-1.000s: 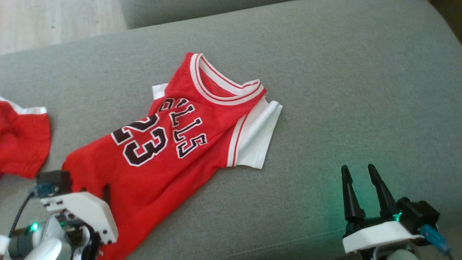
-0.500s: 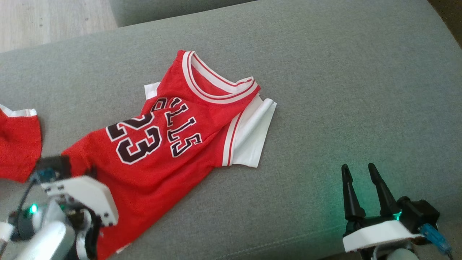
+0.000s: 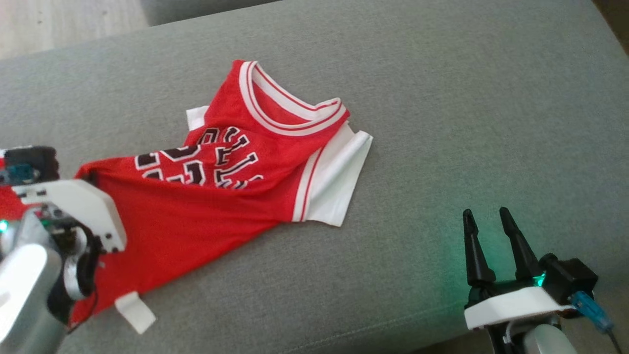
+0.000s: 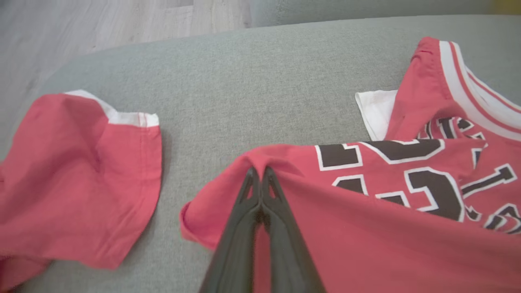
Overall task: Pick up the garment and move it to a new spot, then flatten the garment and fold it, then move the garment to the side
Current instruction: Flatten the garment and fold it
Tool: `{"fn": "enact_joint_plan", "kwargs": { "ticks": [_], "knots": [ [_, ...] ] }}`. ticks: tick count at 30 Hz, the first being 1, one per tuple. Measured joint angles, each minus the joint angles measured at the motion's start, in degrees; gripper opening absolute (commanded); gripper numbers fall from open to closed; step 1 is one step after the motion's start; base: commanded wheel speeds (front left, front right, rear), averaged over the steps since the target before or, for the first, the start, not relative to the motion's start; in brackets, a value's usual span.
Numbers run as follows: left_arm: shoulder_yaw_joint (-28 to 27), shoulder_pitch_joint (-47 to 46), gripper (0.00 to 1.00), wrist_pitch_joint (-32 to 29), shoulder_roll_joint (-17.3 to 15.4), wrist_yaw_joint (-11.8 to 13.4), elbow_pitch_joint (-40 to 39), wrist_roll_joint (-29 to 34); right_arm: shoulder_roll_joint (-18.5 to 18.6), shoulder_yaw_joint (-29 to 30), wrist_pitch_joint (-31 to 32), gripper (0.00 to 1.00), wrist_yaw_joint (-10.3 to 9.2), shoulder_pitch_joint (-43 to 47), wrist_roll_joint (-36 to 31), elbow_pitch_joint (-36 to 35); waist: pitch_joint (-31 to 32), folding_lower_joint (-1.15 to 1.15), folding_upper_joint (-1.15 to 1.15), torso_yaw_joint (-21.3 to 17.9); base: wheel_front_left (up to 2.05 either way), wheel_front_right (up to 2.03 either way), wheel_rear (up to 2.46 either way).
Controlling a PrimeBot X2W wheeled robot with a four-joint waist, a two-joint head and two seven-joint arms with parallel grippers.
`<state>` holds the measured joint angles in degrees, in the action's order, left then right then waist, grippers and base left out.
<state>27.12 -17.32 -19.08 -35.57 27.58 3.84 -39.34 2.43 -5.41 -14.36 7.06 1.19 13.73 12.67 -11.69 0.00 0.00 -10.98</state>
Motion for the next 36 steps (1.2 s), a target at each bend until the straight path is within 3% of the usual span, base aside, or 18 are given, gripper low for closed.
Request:
{"fn": "enact_joint_plan", "kwargs": {
  "ticks": [7,8,9,10,16,25,31,36],
  "knots": [
    [0.9,-2.3,0.0,0.6,-0.1,-0.3,5.6,2.2,0.0,0.0,0.0,1.0,0.0,0.0,0.6,0.2,-0.2,0.0,0.0,-1.2,0.0,0.0,0.0],
    [1.1,-2.3,0.21,1.0,0.0,-0.3,6.1,2.2,0.0,0.0,0.0,1.0,0.0,0.0,0.6,0.3,-0.2,0.0,0.0,-1.1,0.0,0.0,0.0],
    [1.4,-2.2,0.53,1.3,0.2,-0.4,6.6,2.2,0.0,0.0,0.0,1.0,0.0,0.0,0.6,0.4,-0.1,0.0,0.0,-1.1,0.0,0.0,0.0],
    [1.7,-2.2,1.0,1.4,0.4,-0.4,7.0,2.2,0.0,0.0,0.0,1.0,0.0,0.0,0.7,0.5,0.1,0.0,0.0,-1.1,0.0,0.0,0.0],
    [1.7,0.3,1.0,3.6,1.5,-0.4,6.6,1.8,0.0,0.4,0.0,1.0,0.0,0.3,0.9,0.5,1.4,0.0,0.0,-0.1,0.0,0.0,0.0],
    [-1.7,10.0,1.0,15.5,3.7,2.7,-2.0,1.1,0.0,2.9,0.0,1.0,0.0,1.3,-0.4,-0.5,4.5,0.0,0.0,3.9,0.0,0.0,0.0],
    [-2.2,18.0,1.0,24.1,7.7,3.8,-6.2,0.8,0.0,5.2,0.0,1.0,0.0,3.7,-2.7,-1.5,7.6,0.0,0.0,6.5,0.0,0.0,0.0],
    [-1.2,23.3,1.0,30.4,10.8,3.1,-6.6,1.2,0.0,6.3,0.0,1.0,0.0,5.1,-3.8,-2.1,10.2,0.0,0.0,8.1,0.0,0.0,0.0]
  ]
}}
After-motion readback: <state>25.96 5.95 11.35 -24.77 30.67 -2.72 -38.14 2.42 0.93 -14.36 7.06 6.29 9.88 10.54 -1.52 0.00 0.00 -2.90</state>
